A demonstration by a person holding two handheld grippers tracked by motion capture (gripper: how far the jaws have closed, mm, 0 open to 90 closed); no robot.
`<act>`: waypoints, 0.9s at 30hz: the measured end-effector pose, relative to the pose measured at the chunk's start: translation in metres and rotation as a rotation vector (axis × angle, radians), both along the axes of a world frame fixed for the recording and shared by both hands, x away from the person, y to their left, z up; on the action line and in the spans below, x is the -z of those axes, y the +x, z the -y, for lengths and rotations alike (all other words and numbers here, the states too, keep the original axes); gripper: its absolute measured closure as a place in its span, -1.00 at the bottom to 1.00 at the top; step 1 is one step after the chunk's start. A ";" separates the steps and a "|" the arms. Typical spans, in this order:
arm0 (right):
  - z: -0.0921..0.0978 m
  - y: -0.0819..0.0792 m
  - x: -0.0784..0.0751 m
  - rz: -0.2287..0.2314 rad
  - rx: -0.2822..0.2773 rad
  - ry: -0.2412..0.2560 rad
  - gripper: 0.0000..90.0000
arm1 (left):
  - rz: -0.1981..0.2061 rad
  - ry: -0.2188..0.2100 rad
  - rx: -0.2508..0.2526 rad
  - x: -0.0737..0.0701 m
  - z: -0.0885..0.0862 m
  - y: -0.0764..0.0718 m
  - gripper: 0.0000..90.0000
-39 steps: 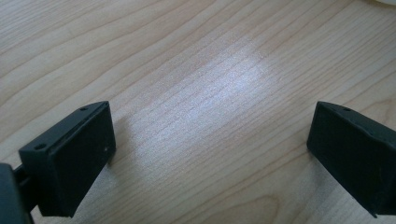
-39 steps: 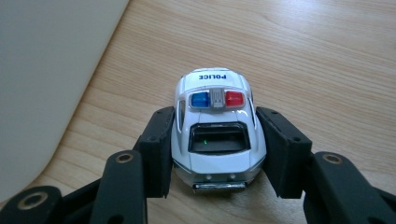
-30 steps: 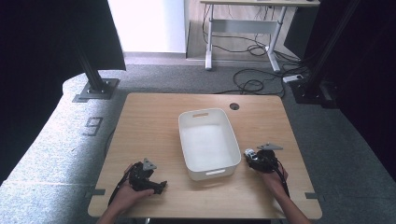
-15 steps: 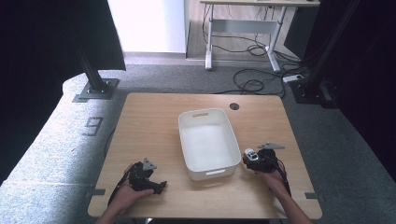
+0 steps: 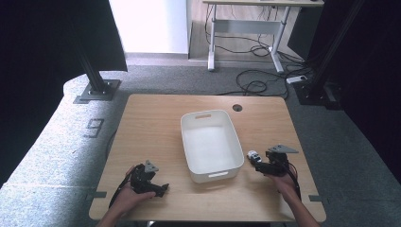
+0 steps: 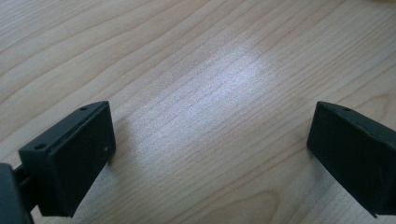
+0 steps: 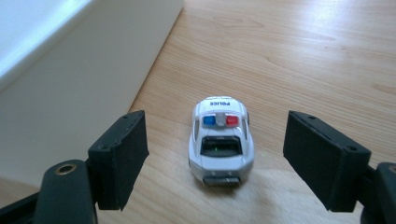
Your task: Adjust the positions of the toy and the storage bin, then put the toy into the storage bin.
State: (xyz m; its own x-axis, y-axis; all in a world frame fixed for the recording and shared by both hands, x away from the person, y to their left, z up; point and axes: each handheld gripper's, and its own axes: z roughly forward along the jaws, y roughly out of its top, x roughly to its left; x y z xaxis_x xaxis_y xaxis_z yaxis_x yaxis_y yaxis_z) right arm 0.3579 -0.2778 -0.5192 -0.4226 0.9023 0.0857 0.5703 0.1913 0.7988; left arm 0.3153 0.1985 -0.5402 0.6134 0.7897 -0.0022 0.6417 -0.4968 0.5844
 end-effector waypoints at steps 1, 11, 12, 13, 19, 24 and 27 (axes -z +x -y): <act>0.002 -0.002 -0.001 0.006 -0.003 -0.001 -0.51 | 0.000 0.000 0.000 0.000 0.000 0.000 -0.97; 0.033 -0.012 -0.007 0.021 0.044 0.026 -0.50 | -0.002 0.003 -0.001 0.000 0.001 0.000 -0.97; 0.035 -0.011 -0.007 0.019 0.049 0.028 -0.50 | -0.003 0.003 -0.001 0.000 0.001 0.000 -0.97; 0.036 -0.011 -0.007 0.016 0.049 0.028 -0.50 | -0.003 0.002 -0.002 0.000 0.001 0.000 -0.97; 0.040 -0.010 -0.006 0.013 0.037 0.008 -0.46 | -0.004 0.003 -0.001 0.000 0.001 0.000 -0.97; 0.047 -0.011 -0.006 0.015 0.038 -0.005 -0.41 | -0.004 0.003 -0.004 0.000 0.001 0.000 -0.97; 0.050 -0.011 -0.006 0.019 0.042 -0.017 -0.37 | -0.005 0.005 -0.005 -0.001 0.001 0.000 -0.97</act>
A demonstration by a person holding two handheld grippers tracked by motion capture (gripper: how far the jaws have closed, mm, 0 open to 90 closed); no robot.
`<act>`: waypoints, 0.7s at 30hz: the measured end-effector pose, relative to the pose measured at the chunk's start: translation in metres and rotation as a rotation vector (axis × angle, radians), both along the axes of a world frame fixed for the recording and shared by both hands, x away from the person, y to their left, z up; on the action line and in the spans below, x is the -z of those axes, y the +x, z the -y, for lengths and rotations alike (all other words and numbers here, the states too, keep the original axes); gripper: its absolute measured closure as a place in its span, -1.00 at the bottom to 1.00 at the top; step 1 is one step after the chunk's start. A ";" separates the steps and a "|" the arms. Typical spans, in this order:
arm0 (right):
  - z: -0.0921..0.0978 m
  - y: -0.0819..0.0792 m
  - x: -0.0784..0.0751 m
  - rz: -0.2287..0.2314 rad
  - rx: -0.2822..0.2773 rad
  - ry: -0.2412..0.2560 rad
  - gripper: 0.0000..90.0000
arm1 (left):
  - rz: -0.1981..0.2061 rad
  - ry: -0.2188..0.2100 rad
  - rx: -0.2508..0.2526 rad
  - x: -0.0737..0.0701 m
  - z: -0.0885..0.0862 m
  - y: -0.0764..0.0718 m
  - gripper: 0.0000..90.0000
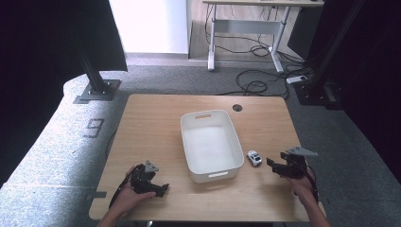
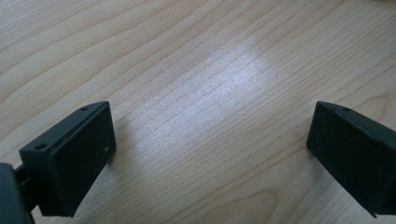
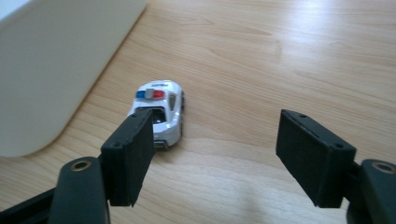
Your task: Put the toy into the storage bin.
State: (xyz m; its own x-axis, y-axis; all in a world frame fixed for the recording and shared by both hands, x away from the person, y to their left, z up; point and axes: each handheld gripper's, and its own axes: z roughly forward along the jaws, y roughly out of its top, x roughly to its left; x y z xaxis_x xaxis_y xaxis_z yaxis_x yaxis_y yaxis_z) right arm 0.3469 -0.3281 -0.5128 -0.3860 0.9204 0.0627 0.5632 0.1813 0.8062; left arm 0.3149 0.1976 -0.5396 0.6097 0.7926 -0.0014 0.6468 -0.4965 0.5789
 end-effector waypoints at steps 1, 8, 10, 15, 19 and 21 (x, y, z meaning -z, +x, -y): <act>0.001 0.000 0.000 0.002 -0.001 -0.005 -0.37 | 0.000 0.000 0.000 0.000 0.000 0.000 -0.97; -0.001 0.002 0.000 -0.003 -0.047 -0.011 -0.28 | 0.000 0.000 0.002 0.000 0.000 0.000 -0.97; -0.004 0.004 0.000 -0.006 -0.064 -0.010 -0.26 | 0.000 0.000 0.002 0.000 0.000 0.000 -0.97; -0.013 0.007 -0.002 -0.005 -0.088 -0.005 -0.21 | 0.000 -0.001 0.002 0.000 0.000 0.000 -0.97; -0.018 0.009 -0.001 -0.012 -0.098 -0.003 -0.21 | 0.001 -0.003 0.003 0.000 0.001 0.000 -0.98; -0.019 0.010 -0.001 -0.014 -0.100 -0.002 -0.21 | 0.001 -0.003 0.004 0.001 0.001 0.001 -0.99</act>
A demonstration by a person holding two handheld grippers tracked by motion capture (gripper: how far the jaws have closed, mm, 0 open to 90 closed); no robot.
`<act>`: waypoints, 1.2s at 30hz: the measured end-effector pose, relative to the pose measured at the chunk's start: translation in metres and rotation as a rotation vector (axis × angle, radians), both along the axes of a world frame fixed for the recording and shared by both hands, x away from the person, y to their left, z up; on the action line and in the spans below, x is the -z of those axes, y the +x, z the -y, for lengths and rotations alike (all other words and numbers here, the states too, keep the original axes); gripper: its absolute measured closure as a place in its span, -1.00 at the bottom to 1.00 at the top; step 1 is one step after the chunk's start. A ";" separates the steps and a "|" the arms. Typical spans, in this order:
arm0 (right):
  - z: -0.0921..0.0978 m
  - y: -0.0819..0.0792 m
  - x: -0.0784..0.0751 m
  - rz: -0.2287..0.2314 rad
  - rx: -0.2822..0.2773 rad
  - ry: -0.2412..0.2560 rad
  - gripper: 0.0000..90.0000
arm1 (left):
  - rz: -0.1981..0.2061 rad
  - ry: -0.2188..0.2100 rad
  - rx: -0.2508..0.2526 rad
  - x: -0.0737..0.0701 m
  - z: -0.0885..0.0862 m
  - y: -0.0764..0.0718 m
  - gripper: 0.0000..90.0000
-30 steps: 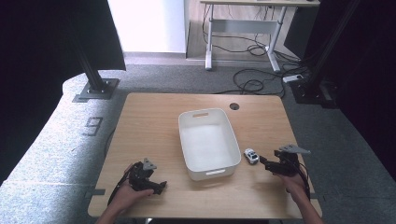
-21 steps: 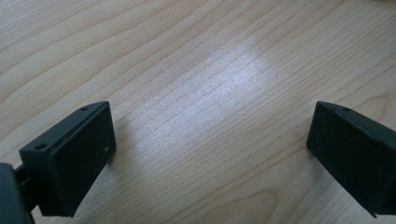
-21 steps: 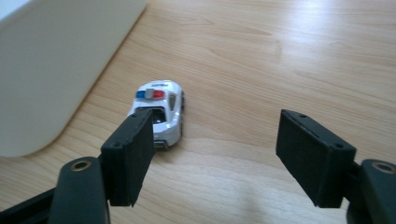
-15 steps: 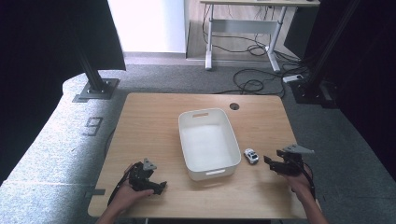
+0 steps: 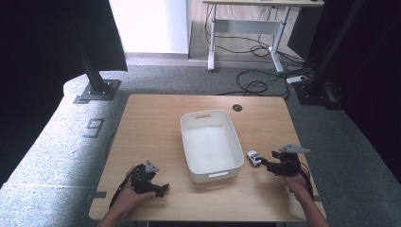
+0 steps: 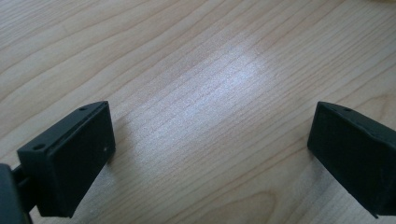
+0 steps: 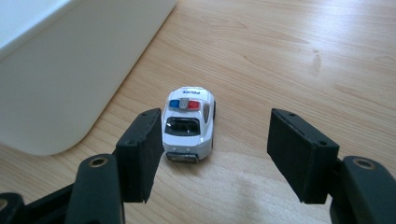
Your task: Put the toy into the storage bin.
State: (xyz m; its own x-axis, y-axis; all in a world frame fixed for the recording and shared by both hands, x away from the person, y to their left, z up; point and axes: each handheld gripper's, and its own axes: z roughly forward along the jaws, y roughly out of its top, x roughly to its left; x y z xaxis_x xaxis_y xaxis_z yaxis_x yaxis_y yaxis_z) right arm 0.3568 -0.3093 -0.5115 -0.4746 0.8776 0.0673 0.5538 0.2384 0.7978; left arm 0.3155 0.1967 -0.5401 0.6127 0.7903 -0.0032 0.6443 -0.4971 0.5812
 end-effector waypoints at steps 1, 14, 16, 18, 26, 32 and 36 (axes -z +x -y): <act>-0.002 0.003 0.000 -0.003 -0.006 0.000 -0.21 | 0.000 -0.001 0.000 0.000 0.000 0.000 -0.99; -0.020 0.019 0.002 -0.027 -0.030 -0.003 -0.19 | 0.001 0.000 0.001 0.000 0.001 0.001 -0.99; -0.021 0.019 0.002 -0.030 -0.031 -0.005 -0.19 | 0.001 0.000 0.001 0.000 0.001 0.001 -0.99; -0.025 0.022 0.004 -0.040 -0.030 -0.016 -0.19 | 0.001 0.000 0.000 0.000 0.001 0.001 -0.99; -0.031 0.029 0.013 -0.066 -0.022 -0.034 -0.19 | 0.004 -0.003 0.003 0.001 0.002 0.001 -0.99; -0.042 0.036 0.021 -0.084 -0.010 -0.075 -0.19 | 0.004 -0.003 0.006 0.001 0.003 0.001 -0.99; -0.045 0.037 0.025 -0.087 0.002 -0.092 -0.19 | 0.004 -0.003 0.006 0.001 0.003 0.001 -0.99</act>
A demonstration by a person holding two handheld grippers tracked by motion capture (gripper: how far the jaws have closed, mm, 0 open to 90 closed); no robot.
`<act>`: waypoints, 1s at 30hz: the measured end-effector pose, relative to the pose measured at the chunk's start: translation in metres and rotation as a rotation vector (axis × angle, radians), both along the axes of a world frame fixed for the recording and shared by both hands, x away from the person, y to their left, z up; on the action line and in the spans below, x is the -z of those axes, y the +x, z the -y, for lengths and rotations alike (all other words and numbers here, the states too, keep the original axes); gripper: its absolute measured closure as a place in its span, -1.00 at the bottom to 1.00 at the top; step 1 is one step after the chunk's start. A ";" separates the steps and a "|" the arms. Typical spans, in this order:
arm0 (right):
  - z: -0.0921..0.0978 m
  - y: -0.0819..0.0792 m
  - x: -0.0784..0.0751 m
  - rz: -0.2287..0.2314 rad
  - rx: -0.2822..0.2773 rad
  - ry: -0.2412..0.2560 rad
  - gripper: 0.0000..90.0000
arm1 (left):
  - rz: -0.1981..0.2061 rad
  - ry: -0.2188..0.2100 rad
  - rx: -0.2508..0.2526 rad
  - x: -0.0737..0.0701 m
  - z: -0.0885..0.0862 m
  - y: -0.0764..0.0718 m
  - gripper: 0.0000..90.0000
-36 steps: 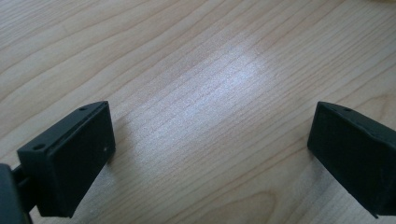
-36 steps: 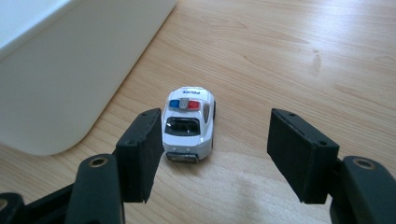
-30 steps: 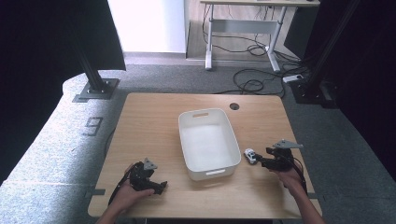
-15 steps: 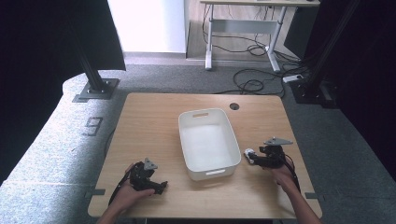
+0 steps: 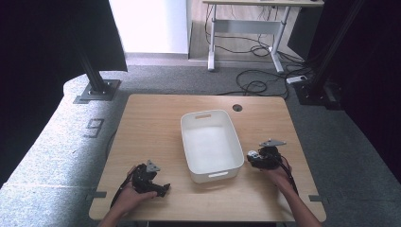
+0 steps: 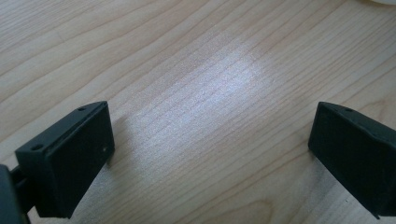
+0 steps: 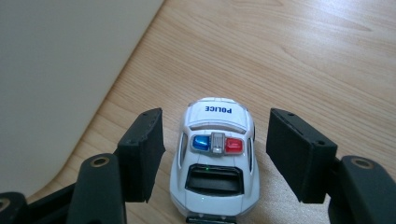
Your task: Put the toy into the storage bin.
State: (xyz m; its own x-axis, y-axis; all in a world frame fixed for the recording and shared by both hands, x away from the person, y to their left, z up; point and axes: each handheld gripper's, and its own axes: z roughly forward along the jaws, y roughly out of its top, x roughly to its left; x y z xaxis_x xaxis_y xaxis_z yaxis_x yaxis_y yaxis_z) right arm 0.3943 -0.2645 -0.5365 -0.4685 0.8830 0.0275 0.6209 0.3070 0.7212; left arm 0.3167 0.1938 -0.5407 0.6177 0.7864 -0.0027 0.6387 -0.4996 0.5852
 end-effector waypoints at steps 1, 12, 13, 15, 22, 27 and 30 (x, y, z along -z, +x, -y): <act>0.000 0.000 0.001 0.002 0.006 -0.001 -0.19 | 0.000 0.000 0.001 0.000 0.000 0.000 -0.99; 0.000 0.005 0.005 -0.007 0.030 0.006 -0.10 | 0.001 0.000 0.002 0.000 0.001 0.001 -0.99; -0.001 0.005 0.006 -0.009 0.032 0.008 -0.08 | 0.001 0.000 0.002 0.000 0.001 0.000 -0.99; -0.003 0.005 0.007 -0.015 0.031 -0.002 -0.05 | 0.001 0.000 0.000 0.000 0.001 0.000 -0.99; -0.005 0.005 0.007 -0.022 0.041 -0.005 0.11 | 0.001 0.000 0.002 0.000 0.001 0.000 -0.99; -0.004 0.005 0.007 -0.023 0.047 0.001 0.12 | 0.001 0.000 0.000 0.000 0.001 0.000 -0.99; -0.002 0.005 0.006 -0.018 0.055 0.010 0.12 | 0.001 0.000 0.001 0.000 0.001 0.000 -0.99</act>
